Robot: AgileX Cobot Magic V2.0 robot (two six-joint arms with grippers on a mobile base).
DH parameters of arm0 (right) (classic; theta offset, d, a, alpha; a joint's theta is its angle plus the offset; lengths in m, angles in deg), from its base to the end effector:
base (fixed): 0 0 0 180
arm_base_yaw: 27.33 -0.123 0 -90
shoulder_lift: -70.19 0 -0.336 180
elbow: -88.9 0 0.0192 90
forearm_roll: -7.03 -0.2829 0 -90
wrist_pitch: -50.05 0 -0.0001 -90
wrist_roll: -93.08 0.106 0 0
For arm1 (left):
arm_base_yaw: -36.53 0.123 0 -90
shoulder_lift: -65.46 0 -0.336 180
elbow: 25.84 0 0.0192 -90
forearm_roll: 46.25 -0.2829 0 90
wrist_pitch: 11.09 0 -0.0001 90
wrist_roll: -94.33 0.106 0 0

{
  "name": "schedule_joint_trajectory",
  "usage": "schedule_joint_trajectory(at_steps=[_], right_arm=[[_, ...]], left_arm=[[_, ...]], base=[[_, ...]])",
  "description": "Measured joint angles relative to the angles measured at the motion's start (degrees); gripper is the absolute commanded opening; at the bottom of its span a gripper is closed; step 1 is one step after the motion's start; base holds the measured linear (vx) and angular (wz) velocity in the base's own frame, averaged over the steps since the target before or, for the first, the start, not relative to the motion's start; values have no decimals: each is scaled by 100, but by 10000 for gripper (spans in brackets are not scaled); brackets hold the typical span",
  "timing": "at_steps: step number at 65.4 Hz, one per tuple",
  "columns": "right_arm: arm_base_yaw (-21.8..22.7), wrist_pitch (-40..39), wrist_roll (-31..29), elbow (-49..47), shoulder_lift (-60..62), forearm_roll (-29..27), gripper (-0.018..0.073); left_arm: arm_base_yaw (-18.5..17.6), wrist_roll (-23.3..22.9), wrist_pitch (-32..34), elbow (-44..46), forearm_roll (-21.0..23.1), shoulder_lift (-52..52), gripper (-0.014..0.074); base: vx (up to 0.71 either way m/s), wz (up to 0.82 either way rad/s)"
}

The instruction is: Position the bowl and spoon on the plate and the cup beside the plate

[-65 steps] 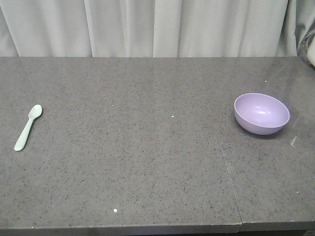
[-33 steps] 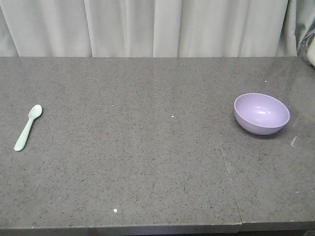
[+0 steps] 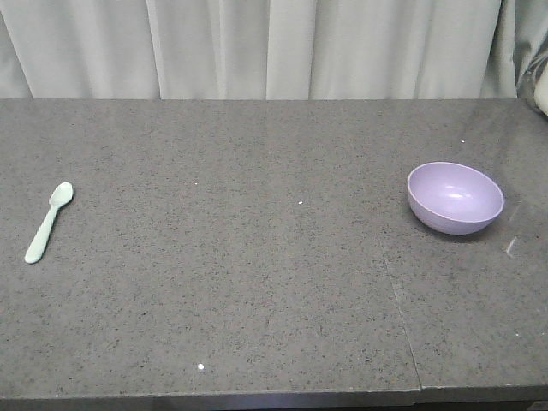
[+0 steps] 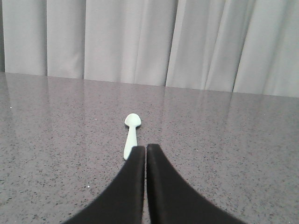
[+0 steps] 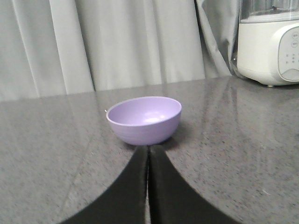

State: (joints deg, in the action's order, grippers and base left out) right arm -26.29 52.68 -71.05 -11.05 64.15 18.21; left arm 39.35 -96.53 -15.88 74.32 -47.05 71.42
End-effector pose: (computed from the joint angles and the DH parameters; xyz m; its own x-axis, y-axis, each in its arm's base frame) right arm 0.0527 -0.0019 0.1992 0.0253 0.0815 -0.9963 0.0250 0.9963 0.0821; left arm 0.0525 0.0027 0.1966 -0.0013 -0.1750 -0.9846 -0.0514 0.9833 -0.1747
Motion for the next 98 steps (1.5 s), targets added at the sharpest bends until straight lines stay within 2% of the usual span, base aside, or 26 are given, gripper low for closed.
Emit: schedule_joint_trajectory(at_steps=[8,12,23,29,39,45,49,56,61,68,77,82,87,93,98], right_arm=[[0,-601,308,0,0,-661,-6],[0,-814,373,0,0,-926,-6],[0,-1231,514,0,0,-1246,-6],[0,-1281,621,0,0,-1467,-6],[0,-1279,648,0,0,-1536,-6],[0,-892,659,-237,0,-1441,-6],[0,-455,664,-736,0,-1316,-6],[0,445,572,-1863,-124,-1238,-6],[0,1268,247,-2775,-495,-1238,-5],[0,2329,-576,-3983,-1233,-1403,2],[0,2862,-1804,-4860,-2180,-2093,76],[0,2922,-2406,-5104,-2571,-2745,166],[0,2968,-2905,-5145,-2832,-3283,285],[0,3053,-3334,-5145,-3018,-3654,431],[0,3005,-3457,-5145,-3066,-3800,526]], left_arm=[[0,-86,228,0,80,0,-6],[0,-337,479,0,295,0,-6],[0,-1268,1057,0,1145,0,-6],[0,-1493,1372,0,1371,0,-6],[0,-1750,1617,0,1468,0,-6],[0,-2134,1722,0,1475,0,-6],[0,-2295,1757,9,1453,0,-6],[0,-2359,1608,374,1054,0,-6],[0,-2363,1316,941,548,0,-6],[0,-2363,332,1763,-134,27,-5],[0,-2268,-1146,2707,-593,426,19],[0,-1913,-1835,3104,-626,756,64],[0,-1320,-2484,3508,-495,1196,128],[0,-700,-2977,3870,-161,1689,226],[0,-328,-3262,4150,34,2129,314]], base=[[0,0],[0,0],[0,0],[0,0],[0,0],[0,0],[0,0],[0,0],[0,0],[0,0],[0,0],[0,0],[0,0],[0,0],[0,0]])
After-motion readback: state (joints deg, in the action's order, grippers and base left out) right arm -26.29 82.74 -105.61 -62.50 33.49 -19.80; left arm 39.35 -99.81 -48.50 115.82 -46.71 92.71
